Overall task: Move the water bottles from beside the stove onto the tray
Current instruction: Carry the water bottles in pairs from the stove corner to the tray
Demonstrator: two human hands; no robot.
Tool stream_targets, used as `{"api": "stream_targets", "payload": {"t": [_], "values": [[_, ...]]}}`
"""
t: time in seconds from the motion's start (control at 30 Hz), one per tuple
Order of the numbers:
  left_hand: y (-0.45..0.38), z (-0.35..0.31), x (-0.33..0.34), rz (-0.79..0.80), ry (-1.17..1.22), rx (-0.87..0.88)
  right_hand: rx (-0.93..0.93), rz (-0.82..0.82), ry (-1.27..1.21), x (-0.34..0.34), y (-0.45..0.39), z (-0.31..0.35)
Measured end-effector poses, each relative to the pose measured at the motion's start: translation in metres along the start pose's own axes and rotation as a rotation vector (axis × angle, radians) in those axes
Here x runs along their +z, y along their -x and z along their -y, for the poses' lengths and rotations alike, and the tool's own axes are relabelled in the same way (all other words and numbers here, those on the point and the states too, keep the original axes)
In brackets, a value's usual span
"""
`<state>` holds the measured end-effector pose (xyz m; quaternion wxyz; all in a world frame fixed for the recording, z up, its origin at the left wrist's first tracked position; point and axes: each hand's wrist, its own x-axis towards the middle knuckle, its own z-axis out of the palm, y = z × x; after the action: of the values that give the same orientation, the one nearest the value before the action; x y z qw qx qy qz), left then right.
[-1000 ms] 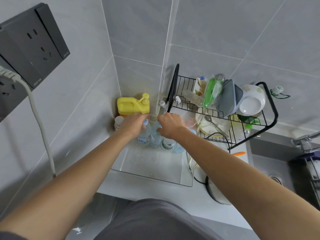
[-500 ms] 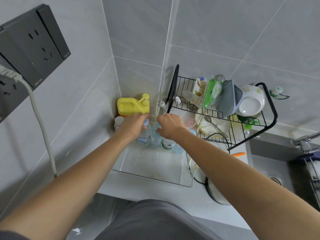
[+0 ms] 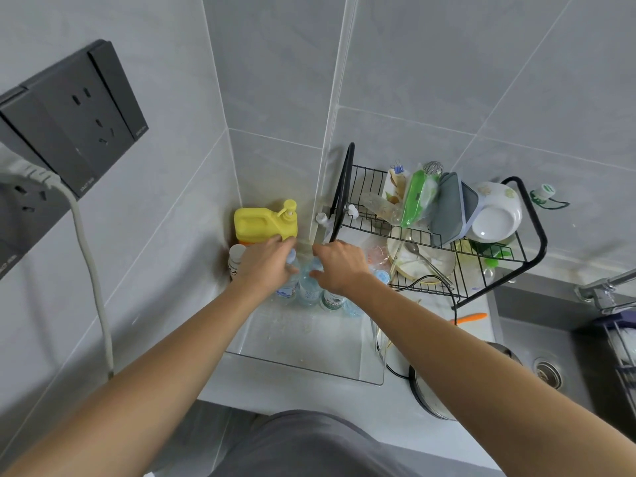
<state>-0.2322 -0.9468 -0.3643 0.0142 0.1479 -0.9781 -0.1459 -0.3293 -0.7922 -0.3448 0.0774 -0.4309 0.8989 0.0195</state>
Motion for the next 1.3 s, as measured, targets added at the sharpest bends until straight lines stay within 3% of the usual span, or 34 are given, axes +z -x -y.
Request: {"api": "stream_targets", "payload": {"t": [0.13,0.27,0.53,0.83,1.07,1.3], "values": [[0.012,-0.013,-0.007,-0.219,-0.091,0.062,0.051,-0.132,-0.11,-0.005,0.018,-0.009],[0.018,-0.047,-0.016,-0.334,-0.047,0.203,0.175,-0.342,-0.171,-0.007,0.055,-0.029],[0.019,-0.176,0.009,-0.244,0.063,0.55,0.557,-0.472,-0.144,-0.02,0.202,-0.101],[0.095,-0.434,0.039,-0.162,0.125,0.9,0.956,-0.617,-0.142,-0.012,0.451,-0.182],[0.25,-0.661,0.095,0.021,0.198,1.211,1.365,-0.633,-0.127,0.021,0.709,-0.213],[0.402,-0.814,0.15,0.141,0.24,1.561,1.775,-0.635,-0.087,0.055,0.915,-0.187]]}}
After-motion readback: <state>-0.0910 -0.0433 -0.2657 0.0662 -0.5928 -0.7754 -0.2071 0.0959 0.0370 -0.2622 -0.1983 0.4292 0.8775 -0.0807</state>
